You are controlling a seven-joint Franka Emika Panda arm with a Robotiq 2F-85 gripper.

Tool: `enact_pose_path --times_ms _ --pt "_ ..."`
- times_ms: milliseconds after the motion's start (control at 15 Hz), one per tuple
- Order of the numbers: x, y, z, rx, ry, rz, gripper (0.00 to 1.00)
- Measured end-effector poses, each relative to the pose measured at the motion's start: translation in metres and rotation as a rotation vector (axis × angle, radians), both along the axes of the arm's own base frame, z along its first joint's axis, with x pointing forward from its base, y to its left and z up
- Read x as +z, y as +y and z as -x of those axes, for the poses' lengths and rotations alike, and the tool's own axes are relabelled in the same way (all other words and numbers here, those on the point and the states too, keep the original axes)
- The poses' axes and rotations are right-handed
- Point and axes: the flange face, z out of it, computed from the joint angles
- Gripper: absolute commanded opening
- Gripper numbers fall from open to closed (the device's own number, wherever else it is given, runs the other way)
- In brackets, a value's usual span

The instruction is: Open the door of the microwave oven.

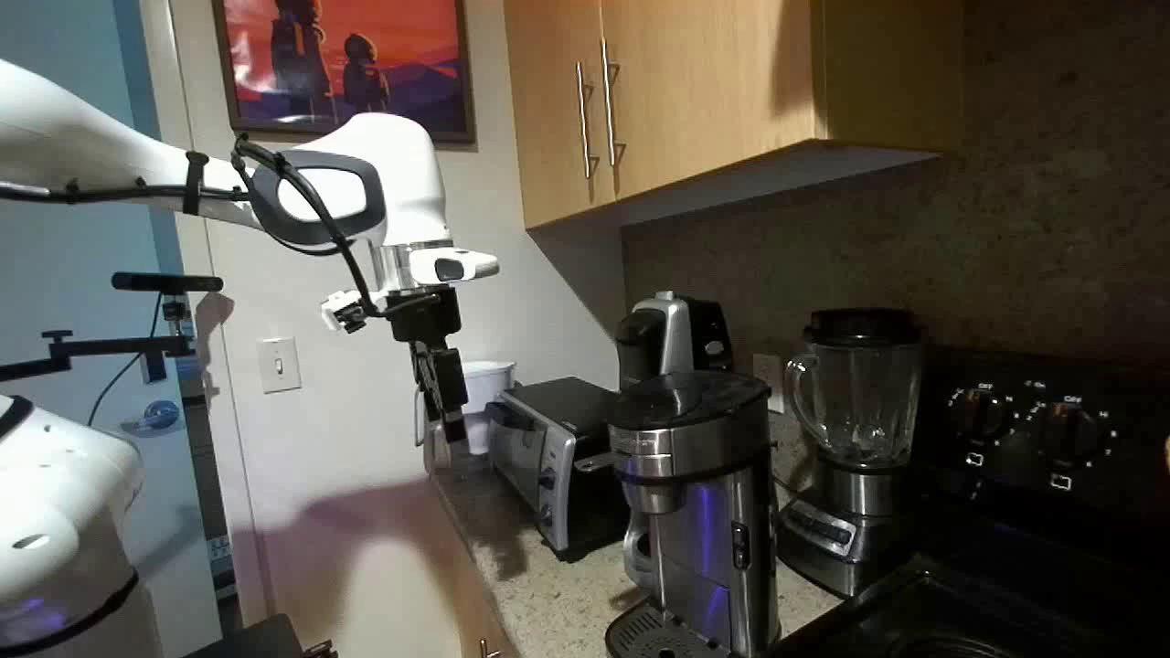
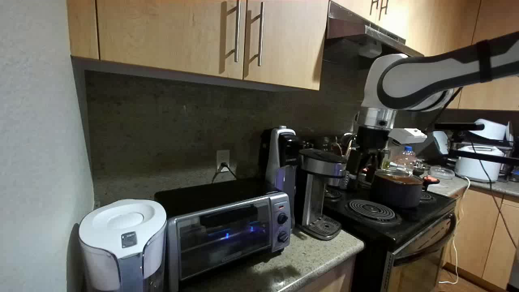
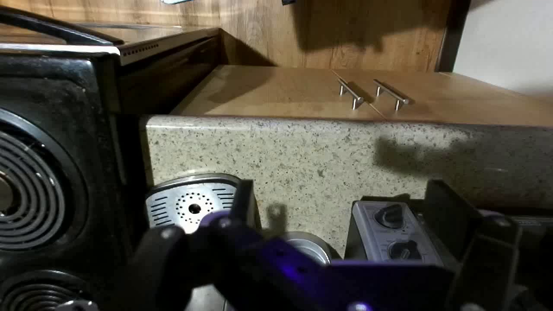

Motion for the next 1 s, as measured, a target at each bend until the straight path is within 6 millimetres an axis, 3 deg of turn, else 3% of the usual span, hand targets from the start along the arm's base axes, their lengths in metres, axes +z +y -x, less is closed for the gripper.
enact_pose_path --times_ms 400,533,800,1000 --pt "-0.001 0.001 0.0 0.001 0.002 -0.003 1.0" --pt "-0.011 0.012 -0.007 0.024 -0.001 -0.027 1.0" --pt "-0.047 0.081 -0.041 0.104 -0.083 -0.171 1.0" --pt "-0.06 0.133 -0.062 0.174 -0.142 -0.249 1.0"
